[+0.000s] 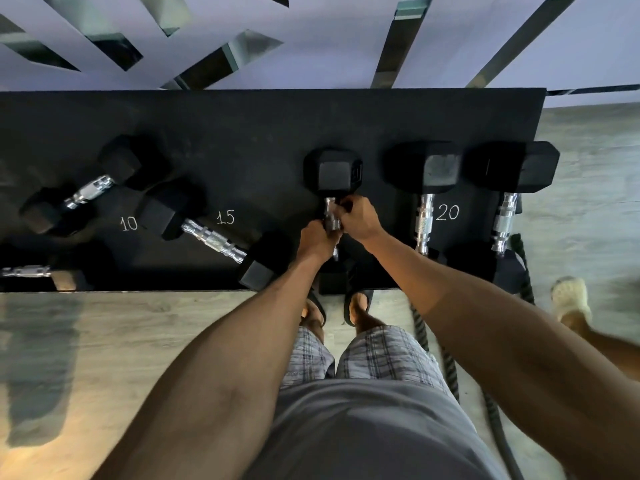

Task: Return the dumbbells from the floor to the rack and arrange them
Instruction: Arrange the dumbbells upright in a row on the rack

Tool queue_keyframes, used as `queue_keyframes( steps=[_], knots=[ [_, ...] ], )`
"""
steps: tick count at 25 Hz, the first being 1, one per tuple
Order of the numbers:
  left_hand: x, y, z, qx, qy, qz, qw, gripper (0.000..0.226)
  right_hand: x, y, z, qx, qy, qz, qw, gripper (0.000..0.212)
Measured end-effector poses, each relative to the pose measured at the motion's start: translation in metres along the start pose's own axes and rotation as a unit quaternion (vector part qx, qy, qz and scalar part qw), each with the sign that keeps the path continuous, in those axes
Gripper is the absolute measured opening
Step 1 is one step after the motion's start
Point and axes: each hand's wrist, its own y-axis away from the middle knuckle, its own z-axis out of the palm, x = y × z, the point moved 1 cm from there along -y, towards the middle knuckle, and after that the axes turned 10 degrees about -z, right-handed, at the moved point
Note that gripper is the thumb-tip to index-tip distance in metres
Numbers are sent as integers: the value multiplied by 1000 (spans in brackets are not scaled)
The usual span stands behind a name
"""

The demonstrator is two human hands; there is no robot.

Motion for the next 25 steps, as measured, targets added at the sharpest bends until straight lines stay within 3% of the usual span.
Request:
queue_keyframes(
  steps=[4, 7, 10, 13, 18, 21, 23, 25],
  knots=[
    [-4, 13, -21, 40, -15, 17, 999, 33, -7, 21, 0, 29, 92, 10, 995, 41],
    [-21, 15, -48, 81, 17, 4, 997, 9, -14, 47, 2, 1, 151, -33, 988, 28],
    [-42, 32, -79, 109, 53, -9, 993, 12, -25, 61, 20, -69, 214, -113, 968, 24],
    [-78, 43, -111, 135, 129, -41, 982, 12, -47, 65, 54, -146, 247, -170, 943, 22],
    [-140, 24, -162, 168, 315, -133, 925, 12, -83, 58, 125, -161, 264, -212, 927, 24],
    [-155, 2, -187, 134, 414, -183, 881, 13, -96, 49, 158, -149, 278, -181, 932, 37],
    [-156, -10, -194, 68, 467, -196, 859, 8, -98, 42, 177, -156, 274, -154, 936, 40],
    [-155, -25, -194, 0, 500, -199, 843, 27, -98, 35, 191, -157, 256, -114, 947, 34]
  ],
)
